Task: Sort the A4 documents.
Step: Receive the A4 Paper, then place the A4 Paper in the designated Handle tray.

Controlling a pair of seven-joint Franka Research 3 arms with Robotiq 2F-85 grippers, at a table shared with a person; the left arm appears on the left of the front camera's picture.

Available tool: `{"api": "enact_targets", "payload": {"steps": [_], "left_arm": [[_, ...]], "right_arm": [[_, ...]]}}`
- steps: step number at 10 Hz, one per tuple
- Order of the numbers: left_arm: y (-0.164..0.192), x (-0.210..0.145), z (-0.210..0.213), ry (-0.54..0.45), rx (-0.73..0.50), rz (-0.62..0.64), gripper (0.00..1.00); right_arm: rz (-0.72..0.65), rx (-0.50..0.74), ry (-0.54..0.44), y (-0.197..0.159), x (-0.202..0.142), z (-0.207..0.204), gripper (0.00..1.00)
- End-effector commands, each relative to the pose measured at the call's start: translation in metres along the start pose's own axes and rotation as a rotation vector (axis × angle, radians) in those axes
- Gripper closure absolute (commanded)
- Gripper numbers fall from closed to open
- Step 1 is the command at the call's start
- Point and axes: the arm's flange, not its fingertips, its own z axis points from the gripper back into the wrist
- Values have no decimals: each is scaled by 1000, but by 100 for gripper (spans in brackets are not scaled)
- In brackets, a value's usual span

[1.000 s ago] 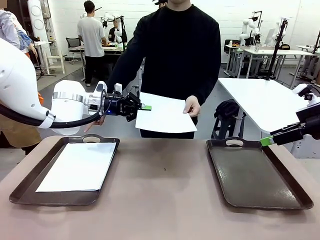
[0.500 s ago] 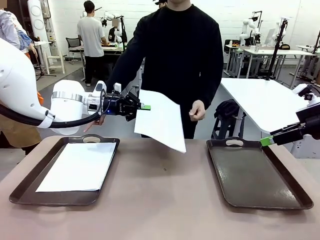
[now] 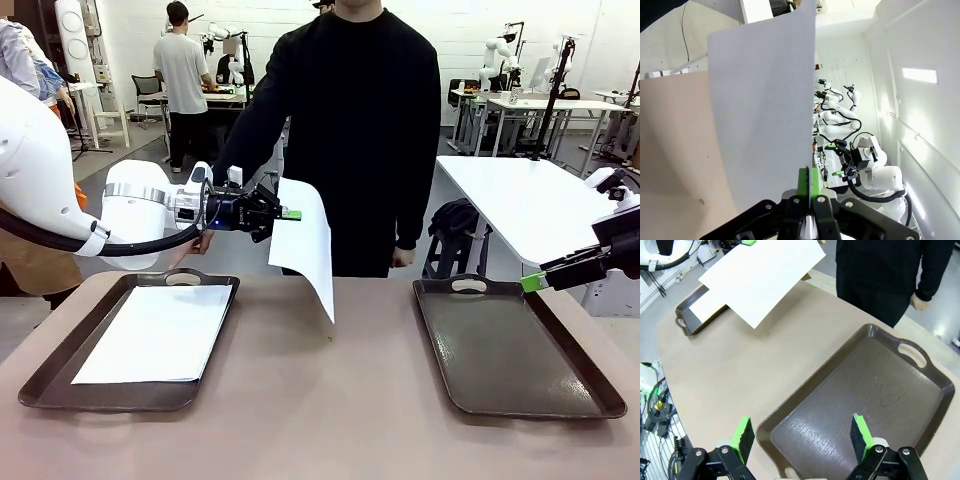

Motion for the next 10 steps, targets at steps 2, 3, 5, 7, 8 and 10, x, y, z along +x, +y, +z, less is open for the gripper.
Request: {"api": "enact_targets", "payload": {"steps": [2,3,5,7,8,10], "left_arm": [[0,-1,-2,3,-3,1,100],[0,-1,-2,3,-3,1,100],[0,-1,-2,3,-3,1,100],[-3,8,-8,105,45,-45,99],[-1,16,-7,168,47,-30,99],[-12,15,11,278,98,-64,99]], "right_arm": [[8,19,-27,-4,0,-5,0],[8,19,-27,-4,0,-5,0],[8,19,-27,-4,0,-5,0],[8,19,-27,-4,0,-5,0],[8,19,-27,-4,0,-5,0],[8,19,-27,-4,0,-5,0]]}}
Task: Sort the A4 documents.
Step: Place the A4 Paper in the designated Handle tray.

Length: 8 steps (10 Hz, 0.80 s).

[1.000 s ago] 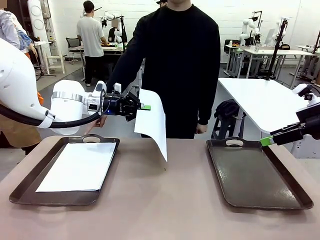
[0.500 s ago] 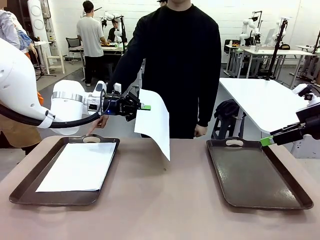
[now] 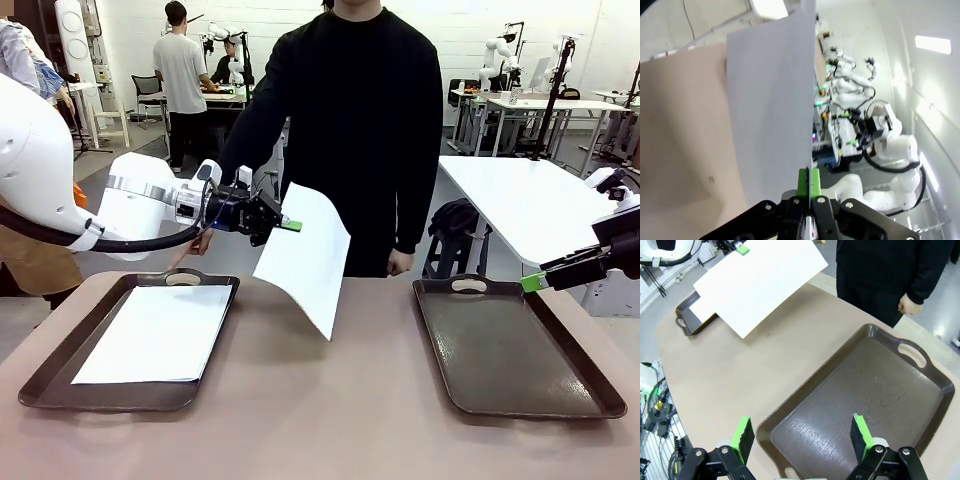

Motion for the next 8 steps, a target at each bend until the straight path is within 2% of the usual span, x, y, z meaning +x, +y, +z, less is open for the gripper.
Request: {"api": "enact_targets", "payload": {"steps": [1,5,8], "left_arm": [[-15,2,25,127,63,-8,99],[-35,-70,72,122,212,248,99],[-9,-120,98,0,164,354,99]], "right_arm": [[8,19,-27,-4,0,-5,0],[8,19,-27,-4,0,-5,0],[8,19,-27,-4,0,-5,0]]}}
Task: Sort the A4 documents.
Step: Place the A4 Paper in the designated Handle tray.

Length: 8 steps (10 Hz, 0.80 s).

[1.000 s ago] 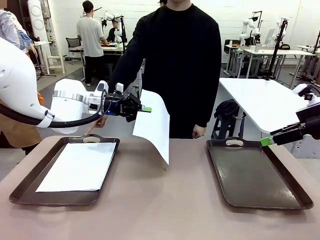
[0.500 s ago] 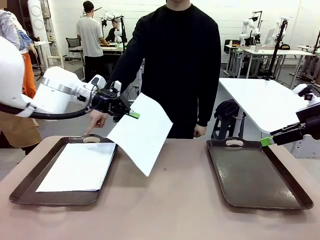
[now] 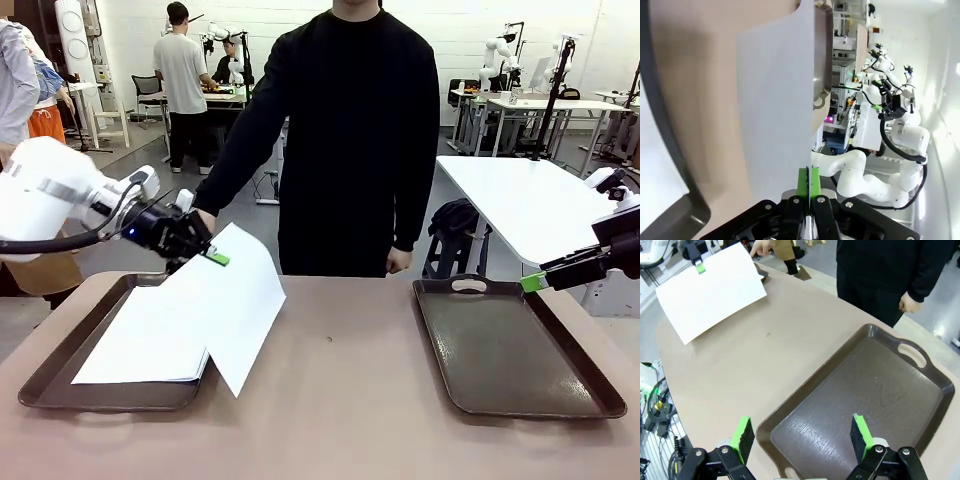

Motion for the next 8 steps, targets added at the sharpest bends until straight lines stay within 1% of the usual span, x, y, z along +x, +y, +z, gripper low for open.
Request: {"api": "enact_targets", "payload": {"steps": [1,3,4,6,8], "left_arm": [[26,-17,10,-66,-22,57,99],[49,-23,33,-150,117,54,99],[57,-21,43,-170,125,10,99],[73,-17,59,-145,260,-8,99],[81,-14,75,-100,362,7,99]], "right_arm": [[8,19,-27,-4,0,-5,0],[8,19,-27,-4,0,-5,0],[8,19,-27,-4,0,-5,0],[8,19,-27,-4,0,-5,0],[8,19,-27,-4,0,-5,0]]}}
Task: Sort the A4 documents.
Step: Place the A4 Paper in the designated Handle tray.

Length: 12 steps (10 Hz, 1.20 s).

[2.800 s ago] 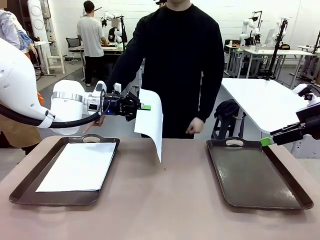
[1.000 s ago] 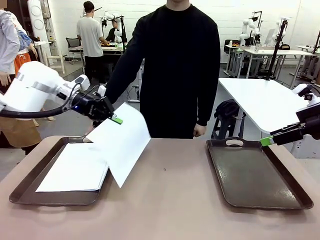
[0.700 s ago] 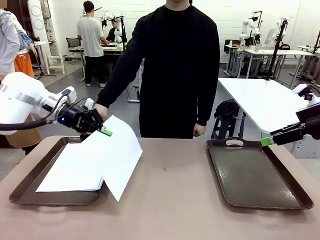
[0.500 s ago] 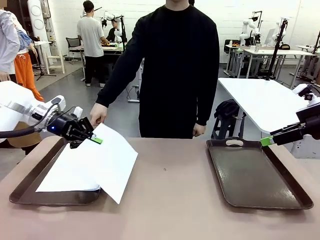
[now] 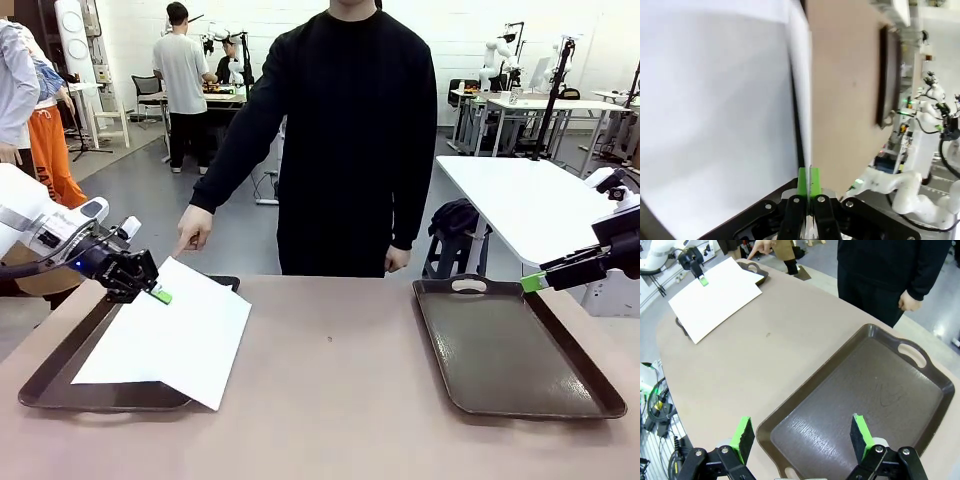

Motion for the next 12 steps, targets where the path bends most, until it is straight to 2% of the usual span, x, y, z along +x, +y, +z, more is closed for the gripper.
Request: {"api": "enact_targets", "payload": {"steps": [1,4,7,11,12], "left_arm": [[9,10,14,34,125,25,99],[12,28,35,21,246,25,99],[19,44,29,-60,287,27,99],[22,49,22,-31,323,46,99],[21,47,23,-26,335,36,81]], "right_arm": [[8,19,-27,-4,0,-5,0],[8,19,-27,-4,0,-5,0],[8,19,-27,-4,0,-5,0],[8,19,-27,-4,0,-5,0],[8,19,-27,-4,0,-5,0]]}}
